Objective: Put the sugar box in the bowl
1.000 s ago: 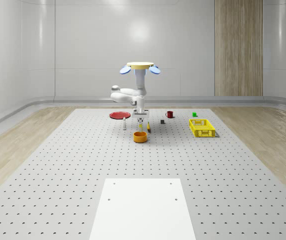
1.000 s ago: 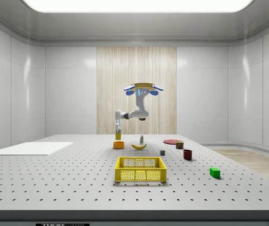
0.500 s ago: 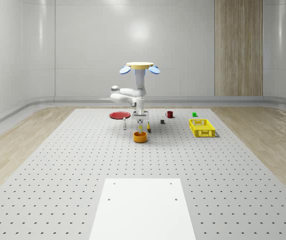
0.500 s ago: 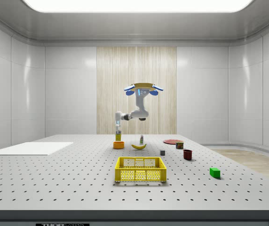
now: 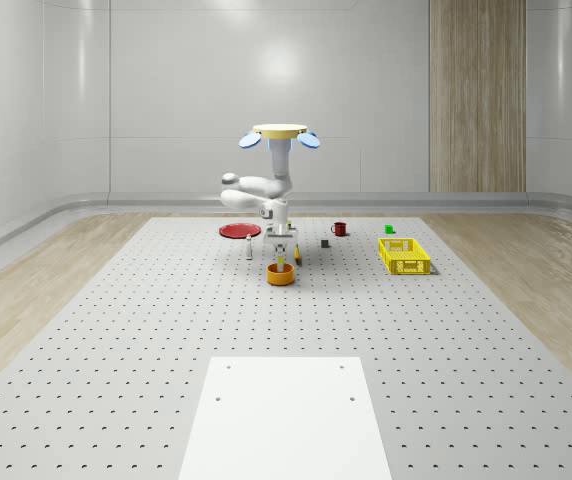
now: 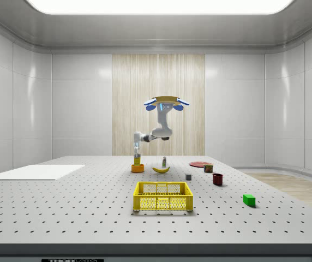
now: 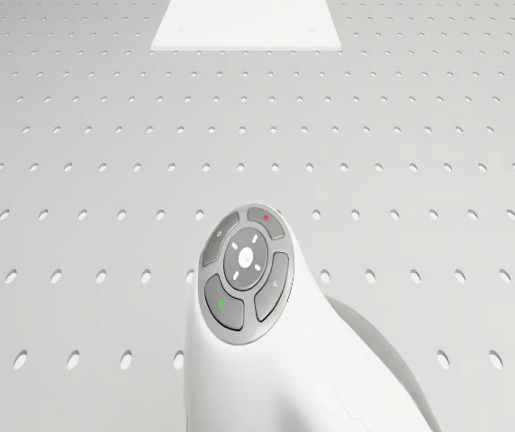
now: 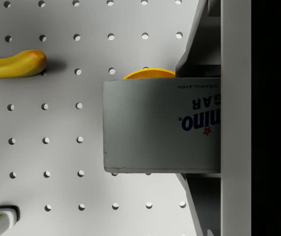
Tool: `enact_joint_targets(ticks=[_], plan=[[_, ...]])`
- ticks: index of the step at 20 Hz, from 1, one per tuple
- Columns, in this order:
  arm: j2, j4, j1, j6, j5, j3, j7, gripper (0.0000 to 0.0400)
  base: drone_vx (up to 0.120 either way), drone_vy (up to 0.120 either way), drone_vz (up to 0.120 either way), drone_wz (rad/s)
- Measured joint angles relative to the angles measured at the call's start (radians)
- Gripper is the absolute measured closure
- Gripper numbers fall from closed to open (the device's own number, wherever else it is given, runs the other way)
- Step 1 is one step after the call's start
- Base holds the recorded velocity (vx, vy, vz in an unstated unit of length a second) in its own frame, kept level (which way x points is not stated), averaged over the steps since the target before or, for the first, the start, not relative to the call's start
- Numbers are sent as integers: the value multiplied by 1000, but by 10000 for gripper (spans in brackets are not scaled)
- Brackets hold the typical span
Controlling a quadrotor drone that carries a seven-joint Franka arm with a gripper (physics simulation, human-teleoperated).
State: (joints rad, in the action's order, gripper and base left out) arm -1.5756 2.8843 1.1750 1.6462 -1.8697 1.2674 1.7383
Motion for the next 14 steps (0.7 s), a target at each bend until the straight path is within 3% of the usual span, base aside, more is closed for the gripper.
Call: enact_joint_targets(ticks=[6, 7, 10, 14], plan=[[5, -19, 12, 17, -64, -66, 0, 236, 0, 0, 0, 0], [6, -20, 13, 18, -70, -72, 0, 219, 0, 0, 0, 0], [11, -24, 14, 21, -79, -84, -11, 103, 0, 0, 0, 0], [16, -17, 6, 10, -59, -64, -21, 38, 0, 0, 0, 0]])
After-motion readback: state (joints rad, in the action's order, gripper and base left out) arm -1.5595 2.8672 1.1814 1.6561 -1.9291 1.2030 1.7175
